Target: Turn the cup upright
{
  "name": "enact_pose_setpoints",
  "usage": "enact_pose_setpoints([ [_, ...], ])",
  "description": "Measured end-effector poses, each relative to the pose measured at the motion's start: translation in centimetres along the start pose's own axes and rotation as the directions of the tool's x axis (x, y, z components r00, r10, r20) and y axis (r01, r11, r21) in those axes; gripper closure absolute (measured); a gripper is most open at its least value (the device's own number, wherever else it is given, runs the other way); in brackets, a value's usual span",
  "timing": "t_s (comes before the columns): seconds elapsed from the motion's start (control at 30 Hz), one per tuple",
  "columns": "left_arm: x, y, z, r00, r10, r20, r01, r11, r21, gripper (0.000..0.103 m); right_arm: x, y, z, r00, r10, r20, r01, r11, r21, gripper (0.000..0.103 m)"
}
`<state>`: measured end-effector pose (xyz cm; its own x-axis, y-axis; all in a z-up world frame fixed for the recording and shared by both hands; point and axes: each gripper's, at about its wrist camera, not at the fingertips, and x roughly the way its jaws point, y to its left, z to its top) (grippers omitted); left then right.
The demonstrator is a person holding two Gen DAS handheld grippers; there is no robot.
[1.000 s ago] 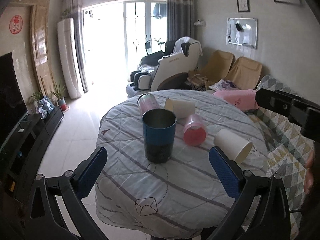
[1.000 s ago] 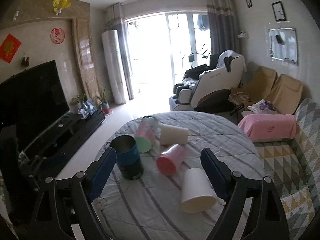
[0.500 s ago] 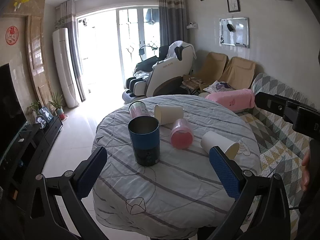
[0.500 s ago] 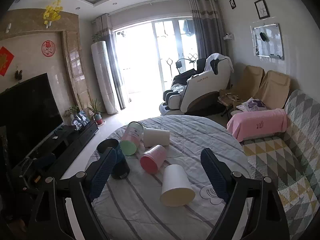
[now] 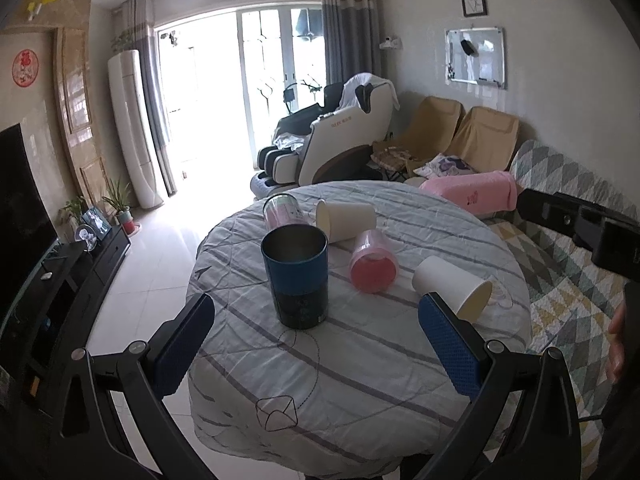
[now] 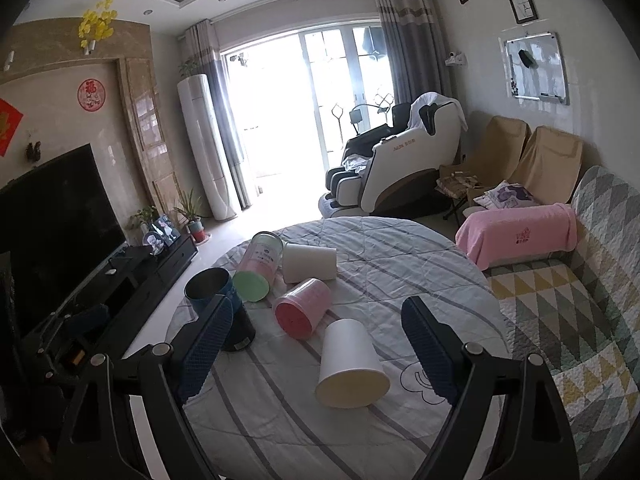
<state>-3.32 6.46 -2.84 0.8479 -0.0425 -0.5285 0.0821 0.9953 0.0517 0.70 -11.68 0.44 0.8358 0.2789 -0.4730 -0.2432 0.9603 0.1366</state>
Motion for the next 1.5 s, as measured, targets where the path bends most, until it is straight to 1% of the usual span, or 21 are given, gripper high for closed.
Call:
enact_pose_setpoints([
  [0.1,-0.1,0.0,0.2,0.999,0.015,0.029,-0.014,1.000,-0.025,0.000,0.2,0.1,0.0,1.000,-0.009,0.009,0.010,1.000,-0.014,0.015],
  [0.27,-0.5,0.0,0.4,0.993,0.087,0.086,-0.080,0.993,-0.082,0.000,0.3,0.4,-0.2,0.999,-0.022,0.030,0.023,0.999,-0.034,0.015],
  [0.33,-0.5,-0.2,0.5,0.986,0.130,0.103,-0.121,0.989,-0.087,0.000,0.4,0.5,-0.3,0.999,-0.033,0.041,0.035,0.998,-0.045,0.015],
  [0.43,-0.5,-0.4,0.5,0.981,0.155,0.115,-0.146,0.986,-0.082,0.000,0.3,0.6,-0.4,0.997,-0.052,0.060,0.055,0.997,-0.059,0.015],
  [0.6,-0.2,-0.9,0.4,0.983,0.144,0.111,-0.136,0.988,-0.078,0.000,0.4,0.5,-0.6,0.994,-0.078,0.076,0.083,0.994,-0.071,0.015],
  [0.87,0.1,-1.2,0.4,0.986,0.136,0.092,-0.130,0.989,-0.064,0.000,0.7,0.0,-0.5,0.995,-0.079,0.053,0.082,0.995,-0.063,0.015],
  [1.37,1.3,-0.9,0.2,0.993,0.106,0.048,-0.103,0.993,-0.065,0.000,2.7,-2.2,-0.1,0.995,-0.086,-0.041,0.085,0.996,-0.008,0.015],
  [1.43,1.7,-0.8,0.1,0.993,0.107,0.039,-0.105,0.992,-0.064,0.000,3.1,-2.6,-0.2,0.995,-0.077,-0.061,0.077,0.997,-0.003,0.015],
  [1.5,2.1,-0.7,0.1,0.994,0.105,0.027,-0.103,0.992,-0.067,0.000,3.7,-2.9,-0.7,0.994,-0.049,-0.095,0.049,0.999,0.002,0.015],
])
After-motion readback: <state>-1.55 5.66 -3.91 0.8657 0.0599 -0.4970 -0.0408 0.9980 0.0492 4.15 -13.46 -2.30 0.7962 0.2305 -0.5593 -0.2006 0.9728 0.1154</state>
